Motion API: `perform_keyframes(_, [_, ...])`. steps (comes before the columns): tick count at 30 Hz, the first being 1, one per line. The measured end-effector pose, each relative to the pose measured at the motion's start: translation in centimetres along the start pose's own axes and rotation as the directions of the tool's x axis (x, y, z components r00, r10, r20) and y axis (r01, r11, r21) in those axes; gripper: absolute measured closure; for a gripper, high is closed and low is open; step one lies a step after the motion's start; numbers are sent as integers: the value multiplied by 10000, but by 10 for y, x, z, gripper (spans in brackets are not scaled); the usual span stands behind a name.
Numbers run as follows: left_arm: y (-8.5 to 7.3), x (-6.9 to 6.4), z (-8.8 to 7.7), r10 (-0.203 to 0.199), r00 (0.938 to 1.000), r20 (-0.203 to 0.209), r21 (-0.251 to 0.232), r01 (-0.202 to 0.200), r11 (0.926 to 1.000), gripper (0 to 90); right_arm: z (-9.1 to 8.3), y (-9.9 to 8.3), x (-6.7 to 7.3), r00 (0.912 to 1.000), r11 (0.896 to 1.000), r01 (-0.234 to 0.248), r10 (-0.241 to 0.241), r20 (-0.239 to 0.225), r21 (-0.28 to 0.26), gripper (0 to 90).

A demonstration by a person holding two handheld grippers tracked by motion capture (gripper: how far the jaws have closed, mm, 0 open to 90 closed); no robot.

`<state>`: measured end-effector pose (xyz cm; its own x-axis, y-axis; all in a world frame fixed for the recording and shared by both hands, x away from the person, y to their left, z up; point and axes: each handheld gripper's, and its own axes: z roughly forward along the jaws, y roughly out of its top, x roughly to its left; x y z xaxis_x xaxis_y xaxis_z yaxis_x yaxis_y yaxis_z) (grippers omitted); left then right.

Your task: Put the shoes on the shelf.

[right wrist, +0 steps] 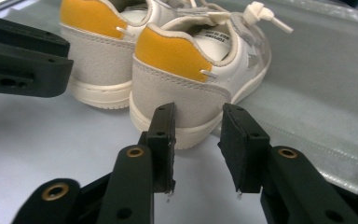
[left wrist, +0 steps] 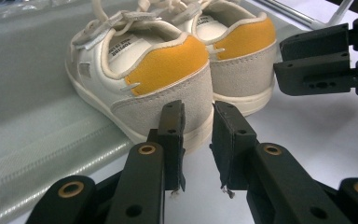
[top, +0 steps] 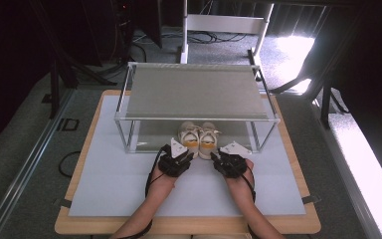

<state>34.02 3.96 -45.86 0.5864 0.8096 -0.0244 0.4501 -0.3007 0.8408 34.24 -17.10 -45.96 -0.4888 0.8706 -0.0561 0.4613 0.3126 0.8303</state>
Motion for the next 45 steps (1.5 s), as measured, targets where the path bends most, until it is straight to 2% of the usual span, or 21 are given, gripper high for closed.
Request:
perform_keyframes(7, [5,8,10,186,9998,-64,44,-186,9998,731,12,6,-5,9997,10000,31,-32,226,30,626])
perform_keyframes(13, [10,16,18,89,9999,-75,161,-88,9998,730,24,11,-8,9989,10000,-54,50,460,84,586])
perform_keyframes(24, [15,27,33,65,9998,-209,373,-57,9993,731,43,17,-14,9985,9998,-82,74,541,157,545])
perform_keyframes(28, [15,28,32,-11,10000,-66,363,13,9993,725,45,17,-15,9982,9997,-164,154,580,165,509])
perform_keyframes(31, [13,26,30,-36,9999,-124,338,40,9994,589,44,14,-14,9987,9996,-26,12,510,273,487])
perform_keyframes(35, [10,25,24,-350,9994,48,264,349,9990,374,38,9,-13,9992,9998,30,-39,406,219,458])
perform_keyframes(40, [7,25,14,-278,9994,201,143,276,9995,305,26,7,-14,9999,9999,-54,55,99,-88,392])
perform_keyframes(41, [6,25,11,-216,9993,289,102,213,9997,302,24,7,-15,9998,9999,-151,152,87,-73,363])
perform_keyframes(43, [5,24,7,-154,9997,172,39,153,9999,247,20,6,-16,9998,9996,-208,208,-14,-189,294])
perform_keyframes(45, [3,24,3,-200,9996,198,-166,203,9997,223,16,6,-17,9999,9999,-22,20,-156,-137,202])
